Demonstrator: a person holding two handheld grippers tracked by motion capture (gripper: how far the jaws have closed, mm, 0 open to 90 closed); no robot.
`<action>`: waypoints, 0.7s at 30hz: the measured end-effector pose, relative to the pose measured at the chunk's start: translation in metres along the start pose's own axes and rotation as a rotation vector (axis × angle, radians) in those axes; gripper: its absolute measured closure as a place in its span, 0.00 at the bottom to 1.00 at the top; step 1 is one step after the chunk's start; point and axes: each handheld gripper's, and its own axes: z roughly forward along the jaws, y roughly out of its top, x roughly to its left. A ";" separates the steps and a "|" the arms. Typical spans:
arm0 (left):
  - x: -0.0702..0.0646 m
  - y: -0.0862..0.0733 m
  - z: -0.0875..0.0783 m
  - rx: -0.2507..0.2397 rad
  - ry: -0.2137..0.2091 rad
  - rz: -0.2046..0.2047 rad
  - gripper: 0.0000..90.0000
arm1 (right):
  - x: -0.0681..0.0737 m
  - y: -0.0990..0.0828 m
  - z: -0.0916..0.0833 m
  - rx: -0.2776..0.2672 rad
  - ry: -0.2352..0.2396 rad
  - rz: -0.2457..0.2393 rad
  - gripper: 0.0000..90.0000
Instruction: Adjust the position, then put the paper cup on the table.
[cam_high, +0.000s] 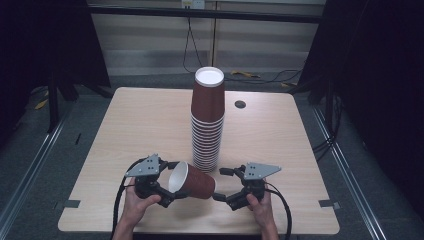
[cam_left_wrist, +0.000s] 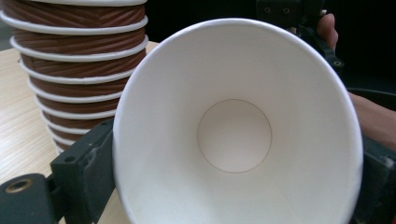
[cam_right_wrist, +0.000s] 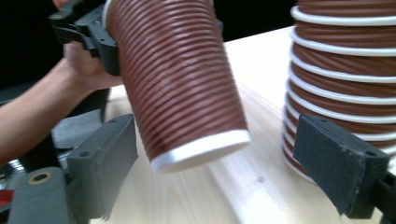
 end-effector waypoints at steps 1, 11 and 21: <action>0.000 0.000 -0.001 0.002 0.007 -0.003 0.08 | 0.000 0.000 0.000 0.003 -0.017 -0.001 0.15; 0.006 0.001 -0.016 0.037 0.065 -0.009 0.08 | 0.003 -0.002 -0.003 -0.002 -0.125 -0.002 0.15; 0.014 0.003 -0.028 0.079 0.111 -0.023 0.08 | -0.001 -0.008 -0.013 -0.054 -0.224 0.021 0.15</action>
